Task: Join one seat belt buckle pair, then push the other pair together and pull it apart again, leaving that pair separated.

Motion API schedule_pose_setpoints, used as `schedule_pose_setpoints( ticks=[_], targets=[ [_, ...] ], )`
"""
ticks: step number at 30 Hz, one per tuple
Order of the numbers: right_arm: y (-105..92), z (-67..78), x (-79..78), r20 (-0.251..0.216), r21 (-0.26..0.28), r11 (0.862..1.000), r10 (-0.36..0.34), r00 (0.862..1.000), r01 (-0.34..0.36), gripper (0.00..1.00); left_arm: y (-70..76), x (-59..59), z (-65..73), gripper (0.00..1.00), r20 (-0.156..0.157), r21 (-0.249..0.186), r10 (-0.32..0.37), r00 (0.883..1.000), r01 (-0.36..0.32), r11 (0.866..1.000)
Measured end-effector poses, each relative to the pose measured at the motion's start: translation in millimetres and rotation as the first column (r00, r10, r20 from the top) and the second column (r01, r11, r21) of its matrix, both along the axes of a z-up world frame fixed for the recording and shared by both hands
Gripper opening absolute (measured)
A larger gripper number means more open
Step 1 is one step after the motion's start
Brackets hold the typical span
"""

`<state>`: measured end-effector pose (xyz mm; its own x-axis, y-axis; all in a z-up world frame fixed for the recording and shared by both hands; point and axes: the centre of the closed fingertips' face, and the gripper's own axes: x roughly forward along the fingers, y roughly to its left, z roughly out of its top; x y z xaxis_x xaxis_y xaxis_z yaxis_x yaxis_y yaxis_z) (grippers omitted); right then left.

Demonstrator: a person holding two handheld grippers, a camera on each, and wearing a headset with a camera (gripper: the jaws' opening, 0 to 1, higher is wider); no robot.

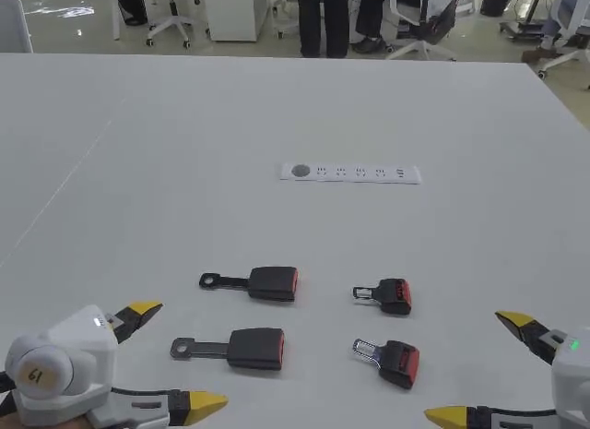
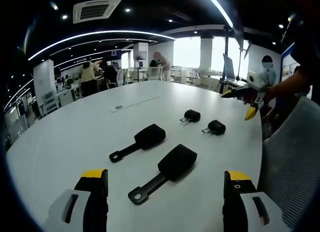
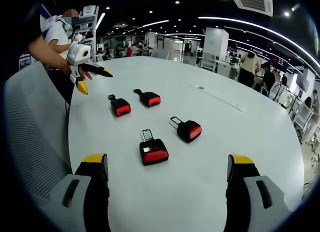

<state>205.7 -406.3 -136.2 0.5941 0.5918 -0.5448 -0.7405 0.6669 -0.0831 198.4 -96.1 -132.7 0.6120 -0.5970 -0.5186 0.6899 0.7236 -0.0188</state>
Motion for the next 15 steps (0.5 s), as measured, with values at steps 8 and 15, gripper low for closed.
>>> schedule_pose_setpoints(
  ticks=[8,15],
  targets=[
    [-0.1,0.5,1.2,0.004,0.001,1.000,-0.001,1.000,0.001,0.99,0.9,0.3,1.0,0.97,0.003,-0.001,0.001,1.000,-0.001,1.000],
    [0.9,1.6,1.2,0.006,0.002,1.000,0.000,1.000,0.000,0.99,3.7,1.1,-0.1,0.97,0.004,-0.002,0.002,1.000,-0.002,1.000]
  ],
)
